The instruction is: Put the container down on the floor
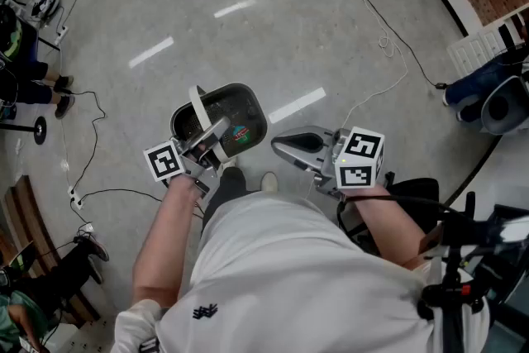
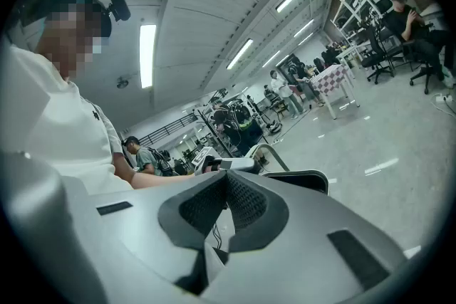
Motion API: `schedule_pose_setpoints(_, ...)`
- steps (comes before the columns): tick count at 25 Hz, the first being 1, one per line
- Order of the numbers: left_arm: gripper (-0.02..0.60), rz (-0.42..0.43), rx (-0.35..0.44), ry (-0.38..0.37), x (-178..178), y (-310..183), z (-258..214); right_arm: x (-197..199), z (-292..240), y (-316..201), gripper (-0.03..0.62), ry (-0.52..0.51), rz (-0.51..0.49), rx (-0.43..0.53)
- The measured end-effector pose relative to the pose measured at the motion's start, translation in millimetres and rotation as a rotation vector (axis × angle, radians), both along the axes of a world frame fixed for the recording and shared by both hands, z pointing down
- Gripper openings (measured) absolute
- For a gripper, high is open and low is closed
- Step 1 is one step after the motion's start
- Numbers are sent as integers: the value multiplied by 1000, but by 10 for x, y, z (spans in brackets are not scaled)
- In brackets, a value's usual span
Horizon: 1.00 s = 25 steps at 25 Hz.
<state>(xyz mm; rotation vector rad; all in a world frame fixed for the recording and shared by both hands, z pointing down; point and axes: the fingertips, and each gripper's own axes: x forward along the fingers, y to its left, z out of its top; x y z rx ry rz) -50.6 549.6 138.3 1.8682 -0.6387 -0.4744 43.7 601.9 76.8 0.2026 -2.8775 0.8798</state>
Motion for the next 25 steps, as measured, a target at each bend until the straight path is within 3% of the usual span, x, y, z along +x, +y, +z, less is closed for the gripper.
schedule_pose_setpoints(15,34,48,15,-4,115,-93,-96,-30,127,-65,15,22,17,-3)
schedule_pose_setpoints(21,34,99,-27,27,-93,-1367,187,-359,316,-1344,17,53,36,-28)
schedule_pose_setpoints(25,32,160,-33,-2,-190,-2027,352,-571,343,-2015,18,70,64,-53)
